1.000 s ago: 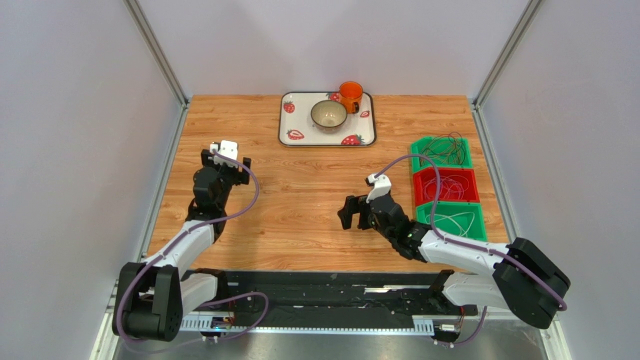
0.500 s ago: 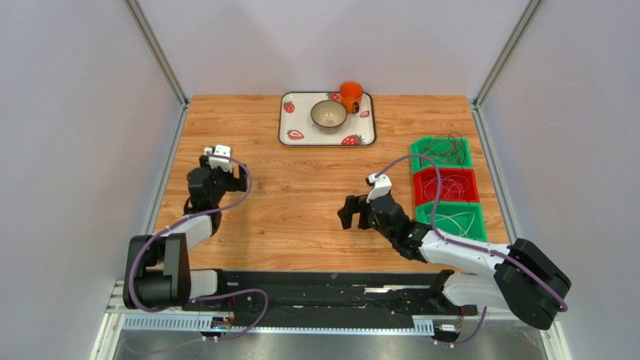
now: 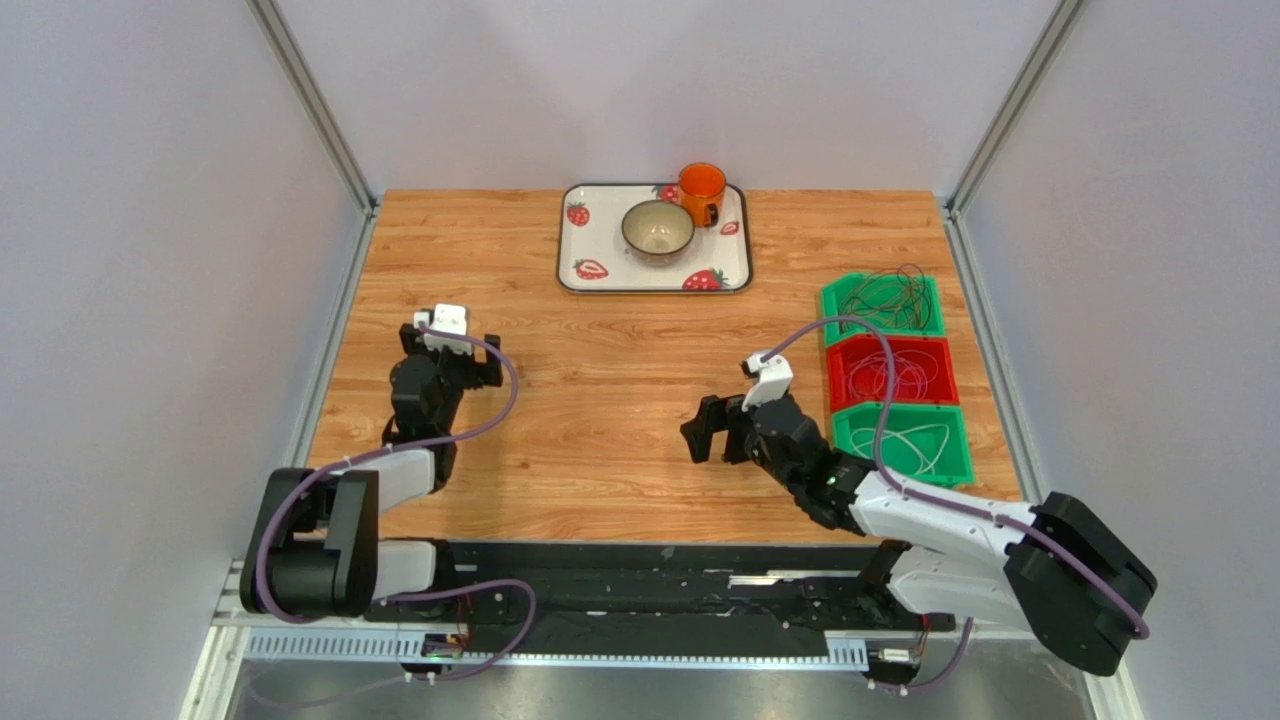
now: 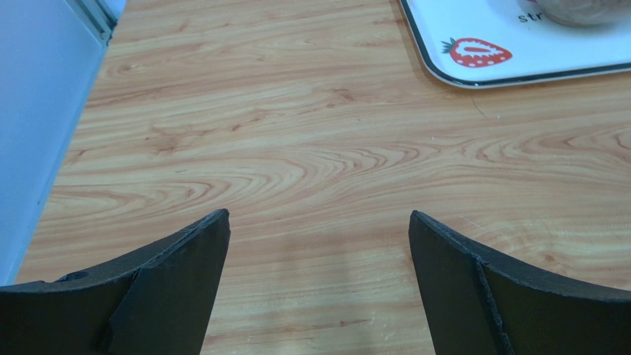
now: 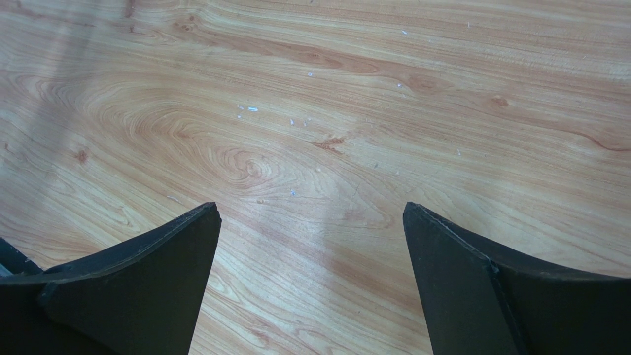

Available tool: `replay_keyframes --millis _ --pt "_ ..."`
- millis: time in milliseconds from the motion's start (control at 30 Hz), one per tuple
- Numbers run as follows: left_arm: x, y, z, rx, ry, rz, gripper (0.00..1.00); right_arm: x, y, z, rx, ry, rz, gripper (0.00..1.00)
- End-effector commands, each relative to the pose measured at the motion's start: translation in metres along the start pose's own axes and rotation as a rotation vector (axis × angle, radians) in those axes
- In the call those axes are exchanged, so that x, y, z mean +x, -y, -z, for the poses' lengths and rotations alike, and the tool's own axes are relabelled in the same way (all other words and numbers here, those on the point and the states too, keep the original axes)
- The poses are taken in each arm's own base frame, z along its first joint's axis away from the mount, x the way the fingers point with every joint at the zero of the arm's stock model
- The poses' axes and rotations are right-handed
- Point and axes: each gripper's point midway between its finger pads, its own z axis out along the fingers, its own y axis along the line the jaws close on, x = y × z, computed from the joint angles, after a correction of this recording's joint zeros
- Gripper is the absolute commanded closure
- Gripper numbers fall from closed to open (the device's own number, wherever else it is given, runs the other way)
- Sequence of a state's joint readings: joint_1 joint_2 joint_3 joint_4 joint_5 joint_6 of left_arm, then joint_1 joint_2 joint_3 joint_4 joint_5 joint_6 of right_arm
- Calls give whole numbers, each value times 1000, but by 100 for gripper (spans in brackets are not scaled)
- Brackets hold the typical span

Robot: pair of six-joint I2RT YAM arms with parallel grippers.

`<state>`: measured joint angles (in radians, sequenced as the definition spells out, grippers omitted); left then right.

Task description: Untangle the cables

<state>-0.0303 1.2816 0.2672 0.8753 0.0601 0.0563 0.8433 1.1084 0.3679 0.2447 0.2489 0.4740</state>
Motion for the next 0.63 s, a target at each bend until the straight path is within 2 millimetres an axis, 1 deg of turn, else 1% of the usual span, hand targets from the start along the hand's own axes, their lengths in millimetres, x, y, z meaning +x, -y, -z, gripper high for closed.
replay_keyframes --millis 0,33,67,100,133,167,200,233,300,367,400,433,467,567,600 --pt "-19 -13 -3 -94 73 12 1 -30 -10 6 -19 92 -20 0" --pt "-20 -13 -3 -94 75 14 1 -27 -6 8 4 64 -10 0" --pt "-19 -13 -3 -94 73 12 1 -30 -1 11 40 69 -13 0" --pt "-19 -13 -3 -94 73 12 1 -48 -3 17 56 103 -28 0" --pt "-19 -13 -3 -94 73 12 1 -43 6 22 104 67 -19 0" --pt "-19 -13 -3 -94 73 12 1 -45 14 28 151 59 -16 0" --pt "-19 -13 -3 -94 73 14 1 -64 9 38 144 93 -26 0" --pt "-19 -13 -3 -94 73 12 1 -59 16 46 175 57 -6 0" --pt "-20 -13 -3 -94 75 14 1 -74 21 62 207 93 -3 0" --pt "-20 -13 -3 -94 75 14 1 -82 29 76 246 106 11 0" --pt "-19 -14 -3 -95 73 13 1 -91 29 84 237 139 22 0" --pt "-19 -14 -3 -95 72 13 1 -94 31 88 237 157 23 0" --pt "-19 -14 -3 -95 72 13 1 -102 34 96 245 203 10 0" --pt "-20 -14 -3 -95 75 13 1 -116 40 107 267 281 -7 0" --pt "-20 -14 -3 -95 75 13 1 -118 41 110 269 290 -14 0"
